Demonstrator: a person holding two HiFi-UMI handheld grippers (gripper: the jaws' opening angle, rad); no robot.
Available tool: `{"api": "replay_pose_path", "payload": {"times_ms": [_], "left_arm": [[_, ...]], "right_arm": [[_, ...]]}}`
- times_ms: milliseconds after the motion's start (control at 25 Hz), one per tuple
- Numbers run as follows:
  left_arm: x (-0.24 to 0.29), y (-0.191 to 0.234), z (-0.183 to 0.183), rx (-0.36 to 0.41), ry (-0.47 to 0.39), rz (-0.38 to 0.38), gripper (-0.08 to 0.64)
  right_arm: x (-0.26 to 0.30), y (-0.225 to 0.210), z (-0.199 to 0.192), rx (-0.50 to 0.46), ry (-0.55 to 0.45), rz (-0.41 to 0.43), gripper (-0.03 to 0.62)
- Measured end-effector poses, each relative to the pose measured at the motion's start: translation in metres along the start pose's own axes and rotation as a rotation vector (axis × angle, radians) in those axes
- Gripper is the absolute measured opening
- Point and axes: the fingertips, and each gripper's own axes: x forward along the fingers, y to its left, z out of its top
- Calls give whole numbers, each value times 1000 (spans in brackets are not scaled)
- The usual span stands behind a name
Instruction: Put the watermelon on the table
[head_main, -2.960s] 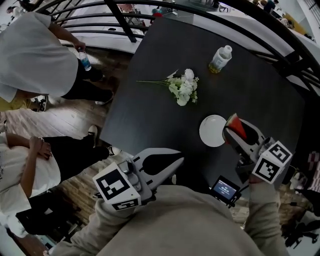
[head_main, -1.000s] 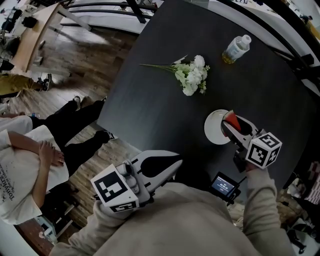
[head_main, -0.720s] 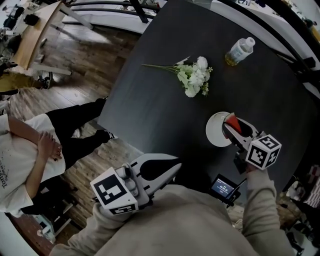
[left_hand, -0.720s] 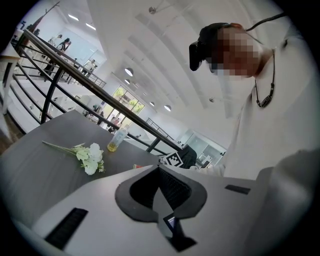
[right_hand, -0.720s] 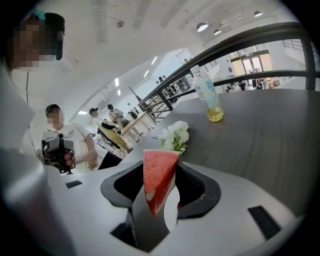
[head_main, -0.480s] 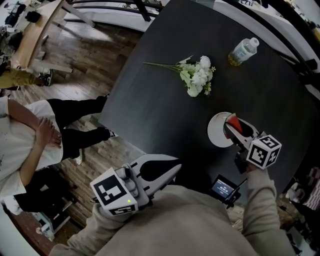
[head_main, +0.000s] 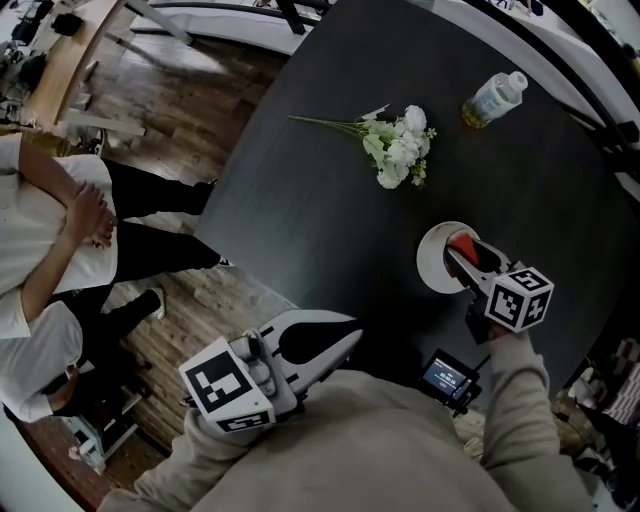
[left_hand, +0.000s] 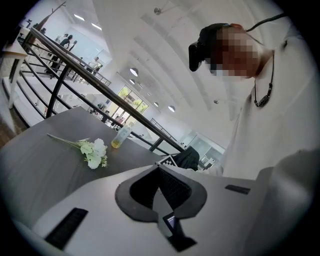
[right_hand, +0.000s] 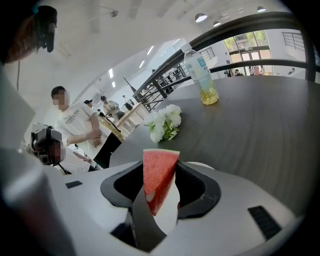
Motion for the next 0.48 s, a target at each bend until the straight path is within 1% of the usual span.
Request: {"api": "replay_pose_path", "payload": {"times_ms": [360,480], "left_arm": [[2,-3,-2,-12,-3,-2,3],[1,-5,-3,-16,-3,0,3]], "right_arm": [[17,-12,-21,7,63,-28,202],[21,-13,-25,-7,79,-42,202]]}}
